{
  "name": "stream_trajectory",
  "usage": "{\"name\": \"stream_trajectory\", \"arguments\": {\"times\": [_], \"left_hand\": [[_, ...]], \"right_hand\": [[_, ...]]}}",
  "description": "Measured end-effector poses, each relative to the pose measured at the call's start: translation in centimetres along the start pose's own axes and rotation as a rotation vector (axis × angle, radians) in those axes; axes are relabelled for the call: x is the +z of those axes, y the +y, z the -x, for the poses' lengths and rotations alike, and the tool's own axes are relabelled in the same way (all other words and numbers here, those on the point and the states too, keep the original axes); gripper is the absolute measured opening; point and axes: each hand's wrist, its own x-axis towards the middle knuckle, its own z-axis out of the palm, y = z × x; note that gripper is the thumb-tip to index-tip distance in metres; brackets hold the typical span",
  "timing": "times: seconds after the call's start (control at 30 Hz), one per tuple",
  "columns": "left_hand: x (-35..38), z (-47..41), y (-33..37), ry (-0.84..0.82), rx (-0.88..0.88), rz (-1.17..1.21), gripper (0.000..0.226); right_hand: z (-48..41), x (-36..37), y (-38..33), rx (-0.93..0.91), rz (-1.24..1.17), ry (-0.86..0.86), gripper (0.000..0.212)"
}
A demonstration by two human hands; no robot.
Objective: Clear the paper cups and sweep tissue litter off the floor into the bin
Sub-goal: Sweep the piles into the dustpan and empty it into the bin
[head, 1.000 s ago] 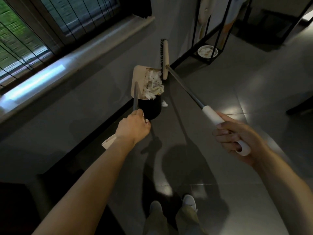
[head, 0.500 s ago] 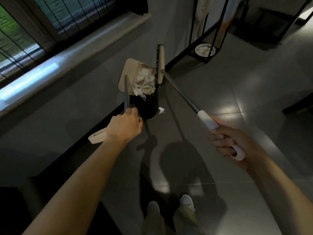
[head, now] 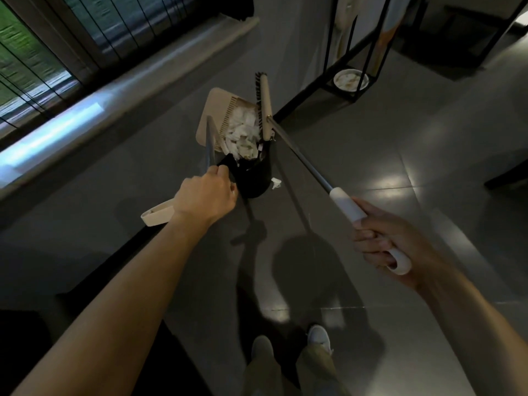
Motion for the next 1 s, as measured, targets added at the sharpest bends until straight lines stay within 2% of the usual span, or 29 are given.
{"name": "stream_trajectory", "arguments": {"times": [0.2, 0.37, 0.4, 0.47, 0.53, 0.73, 0.83, 1.0], "left_hand": [[1.3, 0.1, 0.3, -0.009, -0.012, 0.038, 0.034], [1.5, -0.7, 0.5, -0.031, 0.079, -0.046, 0.034], [1.4, -0.7, 0.4, -0.031, 0.083, -0.048, 0.034], [1.1, -0.7, 0.2, -0.03, 0.089, -0.047, 0.034], [0.7, -0.7, -0.1, -0.02, 0.091, -0.051, 0.034], [-1.0, -0.5, -0.8, 0.003, 0.085, -0.076, 0.034], [-1.3, -0.5, -0.8, 0.014, 0.088, -0.064, 0.034], [0.0, -0.3, -0.6, -0.04, 0.106, -0.094, 0.034]], "right_hand": [[-0.4, 0.1, 0.3, -0.013, -0.001, -0.025, 0.045], [-0.6, -1.0, 0.4, 0.012, -0.06, -0.082, 0.064], [-0.5, -1.3, 0.5, 0.014, -0.077, -0.104, 0.072], [-0.3, -1.8, 0.6, 0.026, -0.103, -0.153, 0.1], [-0.1, -2.0, 0.7, 0.027, -0.106, -0.16, 0.112], [0.5, -1.6, 0.4, -0.009, -0.129, -0.124, 0.099], [0.6, -1.5, 0.4, -0.021, -0.14, -0.16, 0.108], [0.3, -1.7, 0.3, -0.01, -0.145, -0.187, 0.109]]}}
